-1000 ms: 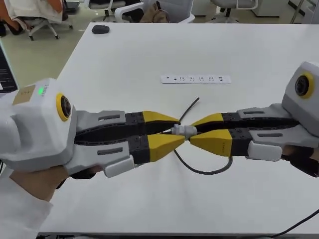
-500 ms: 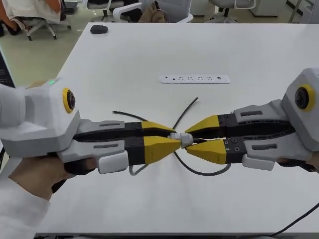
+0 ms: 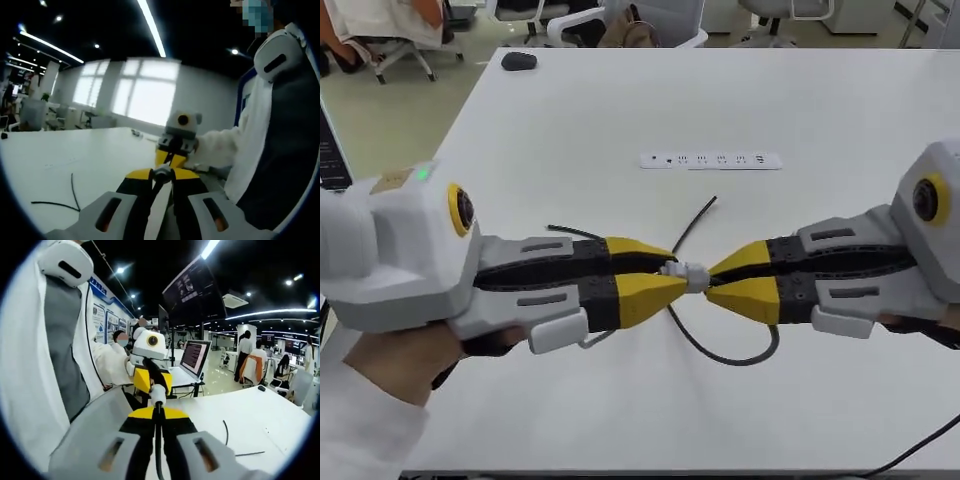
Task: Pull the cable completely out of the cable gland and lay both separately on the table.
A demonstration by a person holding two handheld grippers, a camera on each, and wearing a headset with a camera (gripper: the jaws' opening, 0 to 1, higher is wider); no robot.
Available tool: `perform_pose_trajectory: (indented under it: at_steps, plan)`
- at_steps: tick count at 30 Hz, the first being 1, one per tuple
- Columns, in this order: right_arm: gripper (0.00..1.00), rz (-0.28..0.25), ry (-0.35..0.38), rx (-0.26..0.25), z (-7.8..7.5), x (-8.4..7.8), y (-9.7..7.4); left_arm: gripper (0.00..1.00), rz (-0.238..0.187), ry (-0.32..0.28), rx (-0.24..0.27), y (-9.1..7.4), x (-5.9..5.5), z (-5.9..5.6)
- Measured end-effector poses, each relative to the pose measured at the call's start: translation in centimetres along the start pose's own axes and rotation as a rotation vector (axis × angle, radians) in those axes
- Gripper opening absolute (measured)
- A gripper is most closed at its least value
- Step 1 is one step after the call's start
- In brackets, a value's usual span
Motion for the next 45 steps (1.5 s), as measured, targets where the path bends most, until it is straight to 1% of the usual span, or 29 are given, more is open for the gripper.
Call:
perform_pose_trajectory:
  at_steps: [1,2,4,5,6,7,8,10,11,13,14,15,16,19,27,34,41,42,43,45]
  plan:
    - [0.02,-0.003,0.005,-0.002,0.0,-0.1,-0.1,0.16,0.001,0.033,0.008,0.0,0.0,0.0]
    - [0.02,-0.008,0.000,-0.007,-0.1,-0.2,-0.2,0.17,0.014,0.062,0.016,0.1,-0.1,0.0]
    - [0.01,-0.019,0.001,0.009,0.0,-0.1,-0.3,0.19,0.034,0.059,0.010,0.2,-0.4,0.0]
    - [0.01,-0.028,-0.001,0.009,0.1,-0.1,-0.4,0.24,0.032,0.056,0.009,0.3,-0.5,0.1]
    - [0.01,-0.039,0.002,0.018,0.2,0.0,-0.4,0.33,0.026,0.058,0.007,0.4,-0.6,0.1]
    - [0.01,-0.045,0.002,0.022,0.3,0.1,-0.4,0.39,0.009,0.051,-0.005,0.6,-0.7,0.1]
    - [0.01,-0.048,0.001,0.021,0.3,0.1,-0.4,0.40,0.003,0.039,-0.010,0.8,-0.8,0.1]
    - [0.01,-0.044,0.002,0.022,0.3,0.1,-0.3,0.30,0.002,0.030,-0.035,1.2,-0.9,-0.1]
    - [0.01,-0.046,0.001,0.023,0.3,0.1,-0.3,0.25,0.002,0.037,-0.040,1.4,-1.0,-0.1]
    - [0.01,-0.043,0.004,0.027,0.4,0.0,-0.2,0.19,-0.002,0.037,-0.038,1.7,-1.1,0.1]
    - [0.01,-0.043,0.002,0.020,0.4,-0.1,-0.2,0.18,-0.004,0.023,-0.054,1.7,-1.2,0.1]
    - [0.01,-0.044,0.006,0.019,0.3,-0.1,-0.2,0.17,-0.012,0.016,-0.048,1.7,-1.2,0.2]
    - [0.02,-0.048,0.016,0.023,0.3,-0.1,-0.3,0.17,-0.022,0.009,-0.056,1.7,-1.2,0.1]
    - [0.02,-0.046,0.013,0.024,0.4,-0.1,-0.3,0.17,-0.022,0.014,-0.060,1.6,-1.2,0.1]
    - [0.02,-0.012,-0.001,0.022,0.2,-0.4,0.0,0.16,-0.014,0.015,-0.038,1.4,-1.5,0.3]
    - [0.02,0.042,-0.015,0.013,-0.1,-1.3,-0.6,0.16,-0.009,0.008,-0.014,1.0,-2.0,0.5]
    - [0.02,0.098,-0.052,0.026,0.1,-2.1,-0.7,0.16,0.026,0.021,-0.019,1.6,-2.7,0.3]
    - [0.02,0.106,-0.054,0.027,0.1,-2.2,-0.7,0.16,0.028,0.021,-0.019,1.6,-2.7,0.3]
    - [0.02,0.127,-0.060,0.024,0.1,-2.5,-0.8,0.16,0.025,0.018,-0.019,1.5,-2.8,0.3]
    - [0.02,0.142,-0.060,0.016,0.0,-2.9,-1.0,0.16,0.020,0.013,-0.012,1.2,-2.9,0.4]
Point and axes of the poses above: the centre of the closed fingertips' face, and the gripper's own axes: y roughly forward along the fingers, z roughly to its left, x roughly out of its top, the point moved 10 cm from there along -y, roughly backward along the fingers, and after that the axes turned 4 degrees about z, right-handed, at the moved point
